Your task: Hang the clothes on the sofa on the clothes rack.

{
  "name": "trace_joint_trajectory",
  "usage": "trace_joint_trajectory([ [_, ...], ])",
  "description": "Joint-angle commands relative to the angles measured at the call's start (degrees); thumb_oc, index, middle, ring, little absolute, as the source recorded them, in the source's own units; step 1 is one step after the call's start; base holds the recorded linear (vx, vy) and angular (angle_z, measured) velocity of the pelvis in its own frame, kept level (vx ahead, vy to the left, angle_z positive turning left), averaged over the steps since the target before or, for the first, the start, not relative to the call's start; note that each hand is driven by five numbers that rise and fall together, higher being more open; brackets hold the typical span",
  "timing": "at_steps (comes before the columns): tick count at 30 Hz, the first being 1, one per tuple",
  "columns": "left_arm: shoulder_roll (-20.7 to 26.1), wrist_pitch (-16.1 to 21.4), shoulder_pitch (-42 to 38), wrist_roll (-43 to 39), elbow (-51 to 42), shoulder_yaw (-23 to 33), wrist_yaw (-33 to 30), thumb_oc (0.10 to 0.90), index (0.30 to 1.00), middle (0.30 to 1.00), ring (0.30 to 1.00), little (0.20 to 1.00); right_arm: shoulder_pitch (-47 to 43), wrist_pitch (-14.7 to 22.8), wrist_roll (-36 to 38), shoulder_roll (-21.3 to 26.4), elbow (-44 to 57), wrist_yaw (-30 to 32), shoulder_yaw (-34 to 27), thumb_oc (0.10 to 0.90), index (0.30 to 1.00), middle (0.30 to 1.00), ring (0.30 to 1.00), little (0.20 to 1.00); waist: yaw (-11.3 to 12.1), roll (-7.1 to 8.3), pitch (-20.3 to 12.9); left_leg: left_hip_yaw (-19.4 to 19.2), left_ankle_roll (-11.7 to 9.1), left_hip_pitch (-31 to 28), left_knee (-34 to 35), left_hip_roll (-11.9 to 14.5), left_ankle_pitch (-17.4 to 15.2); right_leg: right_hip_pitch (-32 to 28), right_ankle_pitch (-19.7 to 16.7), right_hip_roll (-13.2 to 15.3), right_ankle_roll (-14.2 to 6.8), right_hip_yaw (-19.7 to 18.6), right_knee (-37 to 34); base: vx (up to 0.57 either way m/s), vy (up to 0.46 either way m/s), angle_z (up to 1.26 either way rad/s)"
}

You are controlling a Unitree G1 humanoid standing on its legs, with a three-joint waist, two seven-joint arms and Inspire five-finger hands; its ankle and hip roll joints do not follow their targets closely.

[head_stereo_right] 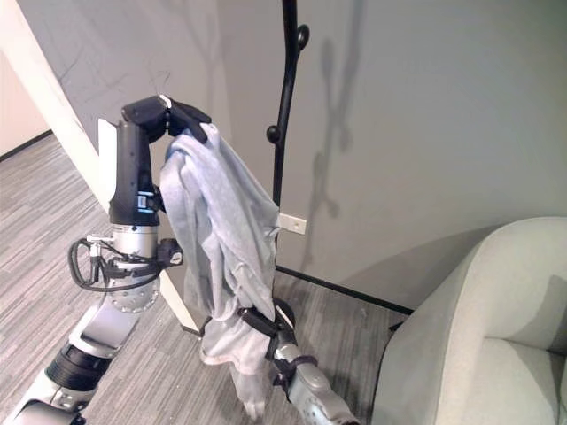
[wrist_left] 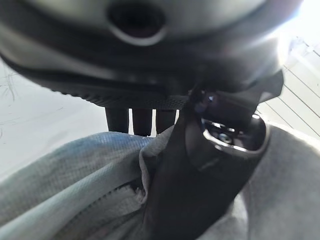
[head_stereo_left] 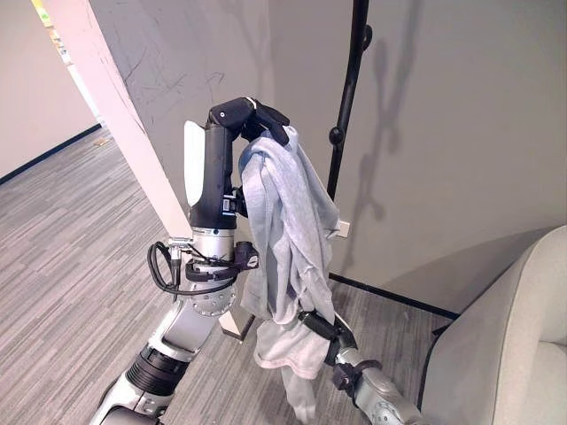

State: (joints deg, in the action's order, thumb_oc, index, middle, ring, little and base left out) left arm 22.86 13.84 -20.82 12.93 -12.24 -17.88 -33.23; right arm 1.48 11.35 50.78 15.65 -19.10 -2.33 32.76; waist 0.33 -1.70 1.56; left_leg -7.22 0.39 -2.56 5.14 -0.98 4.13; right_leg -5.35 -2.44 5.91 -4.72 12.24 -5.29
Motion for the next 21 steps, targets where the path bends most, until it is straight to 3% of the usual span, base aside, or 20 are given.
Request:
trace_joint_trajectory([
  [1, 1.23, 5.03, -10.48, -0.68, 0.38, 4.13, -2.68, 0.400, 0.300, 0.300, 0.300, 0.300, -1.77, 6.66, -8.55, 0.57, 8.42, 2.37, -3.13, 0.400, 0.300, 0.300, 0.300, 0.300, -0.91, 2.89, -5.08, -3.71, -0.95, 1.84, -0.14, -0.36, -3.56, -5.27, 6.39, -0.74, -1.19, 0.10, 1.91, 0.00, 0.000, 0.00],
  [3, 2.24, 4.65, -9.43, -0.28, 0.19, 5.38, -3.56, 0.400, 0.300, 0.300, 0.300, 0.300, -0.84, 6.79, -20.66, 2.69, 9.96, 9.20, -7.11, 0.400, 0.300, 0.300, 0.300, 0.300, -1.48, 2.68, -5.14, -3.93, -0.72, 1.50, -0.14, -0.42, -3.88, -5.28, 6.54, -0.59, -1.33, -0.12, 2.26, 0.00, 0.000, 0.00],
  [4, 2.52, 4.59, -8.14, 0.87, -0.83, 6.89, -5.07, 0.400, 0.300, 0.300, 0.300, 0.300, -1.17, 6.69, -33.00, 3.77, 10.37, 16.29, -11.17, 0.400, 0.300, 0.300, 0.300, 0.300, -1.82, 2.40, -5.21, -4.06, -0.49, 1.32, -0.14, -0.43, -4.08, -5.25, 6.56, -0.48, -1.39, -0.32, 2.31, 0.01, 0.027, -0.04],
  [5, 2.46, 4.90, -7.28, 1.50, -1.55, 7.43, -6.17, 0.400, 0.300, 0.300, 0.300, 0.300, -1.27, 6.79, -37.43, 3.96, 10.76, 20.60, -13.65, 0.400, 0.300, 0.300, 0.300, 0.300, -1.97, 2.23, -5.21, -4.08, -0.36, 1.25, -0.14, -0.43, -4.19, -5.20, 6.57, -0.44, -1.41, -0.45, 2.29, 0.00, 0.020, -0.06],
  [6, 2.44, 4.89, -7.28, 1.53, -1.58, 7.42, -6.18, 0.400, 0.300, 0.300, 0.300, 0.300, -1.23, 6.73, -37.57, 3.94, 10.85, 20.73, -13.64, 0.400, 0.300, 0.300, 0.300, 0.300, -1.95, 2.17, -5.28, -4.08, -0.35, 1.43, -0.14, -0.35, -4.05, -5.06, 6.38, -0.52, -1.35, -0.45, 2.21, -0.01, 0.008, -0.12],
  [8, 2.25, 5.56, -6.25, 2.20, -2.82, 8.02, -8.03, 0.400, 0.300, 0.300, 0.300, 0.300, -1.70, 5.94, -44.42, 4.40, 11.47, 27.33, -17.23, 0.400, 0.300, 0.300, 0.300, 0.300, -2.16, 2.02, -5.38, -4.19, -0.16, 1.31, -0.14, -0.34, -4.18, -4.97, 6.36, -0.50, -1.43, -0.62, 2.18, 0.00, 0.001, -0.15],
  [11, 2.25, 5.55, -6.24, 2.21, -2.83, 8.01, -8.03, 0.400, 0.300, 0.300, 0.300, 0.300, -1.69, 5.92, -44.44, 4.40, 11.49, 27.35, -17.23, 0.400, 0.300, 0.300, 0.300, 0.300, -2.14, 2.01, -5.39, -4.21, -0.16, 1.31, -0.14, -0.33, -4.19, -4.96, 6.35, -0.50, -1.43, -0.64, 2.18, 0.01, 0.002, -0.08],
  [12, 2.41, 6.19, -5.56, 2.82, -4.94, 7.90, -10.41, 0.400, 0.300, 0.300, 0.300, 0.300, -4.39, 4.09, -53.65, 4.68, 12.56, 38.80, -21.95, 0.400, 0.300, 0.300, 0.300, 0.300, -2.28, 1.67, -5.46, -4.12, 0.19, 0.79, -0.14, -0.52, -4.58, -5.18, 6.66, -0.40, -1.43, -1.00, 2.34, 0.00, 0.000, 0.00],
  [21, 1.90, 6.87, -5.45, 3.39, -6.30, 7.88, -13.42, 0.400, 0.300, 0.300, 0.300, 0.300, -8.31, 0.39, -64.47, 5.67, 15.96, 51.62, -27.58, 0.400, 0.300, 0.300, 0.300, 0.300, -2.25, 0.99, -5.67, -3.48, 0.59, 0.58, -0.14, -0.94, -4.94, -5.56, 6.61, -0.21, -1.53, -0.71, 2.23, 0.00, 0.000, 0.00],
])
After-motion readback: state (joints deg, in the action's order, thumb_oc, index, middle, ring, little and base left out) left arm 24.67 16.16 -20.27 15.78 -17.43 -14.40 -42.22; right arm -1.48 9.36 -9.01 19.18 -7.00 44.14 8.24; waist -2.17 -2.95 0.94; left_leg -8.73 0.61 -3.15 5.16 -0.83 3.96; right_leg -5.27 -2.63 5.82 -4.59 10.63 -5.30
